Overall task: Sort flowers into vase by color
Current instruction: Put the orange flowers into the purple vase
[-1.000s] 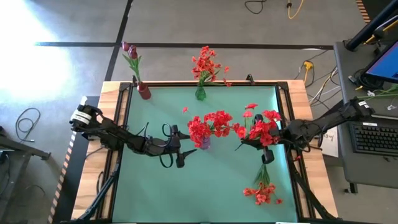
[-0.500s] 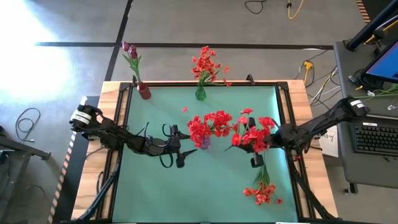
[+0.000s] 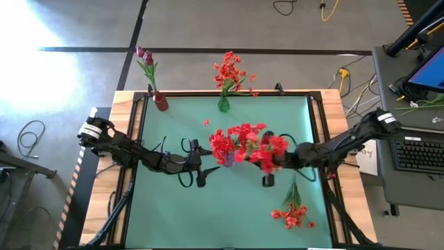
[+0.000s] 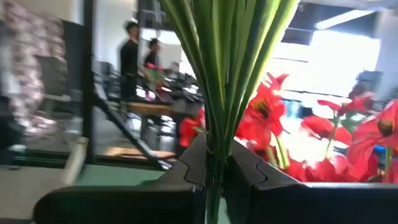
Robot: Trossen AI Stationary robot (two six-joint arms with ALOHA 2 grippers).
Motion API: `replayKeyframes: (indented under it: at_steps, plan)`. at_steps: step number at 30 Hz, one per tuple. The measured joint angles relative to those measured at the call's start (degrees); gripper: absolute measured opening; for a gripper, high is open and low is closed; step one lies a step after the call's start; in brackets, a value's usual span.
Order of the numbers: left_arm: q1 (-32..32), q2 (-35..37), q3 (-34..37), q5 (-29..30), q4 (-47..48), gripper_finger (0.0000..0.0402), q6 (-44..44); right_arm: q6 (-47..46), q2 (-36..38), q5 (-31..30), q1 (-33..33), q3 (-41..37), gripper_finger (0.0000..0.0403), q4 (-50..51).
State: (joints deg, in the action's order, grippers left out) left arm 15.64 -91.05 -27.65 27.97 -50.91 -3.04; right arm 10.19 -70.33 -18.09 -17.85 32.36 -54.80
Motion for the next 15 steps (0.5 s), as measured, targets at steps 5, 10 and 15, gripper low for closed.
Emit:
replayKeyframes:
  at_steps: [5,10,15]
  plan:
    - [0.0,0.0,-0.86,-0.02,-0.06,0.0275,1.57,1.74,-6.67,-4.4,0.0,2.91,0.0023,-4.2]
    - [0.0,0.0,-0.8,-0.02,-0.05,0.0275,2.04,4.69,-12.45,-10.43,0.01,3.15,0.0023,-12.15]
    - [0.0,0.0,-0.8,-0.02,-0.03,0.0275,2.08,5.38,-16.49,-12.2,1.19,3.62,0.0023,-15.85]
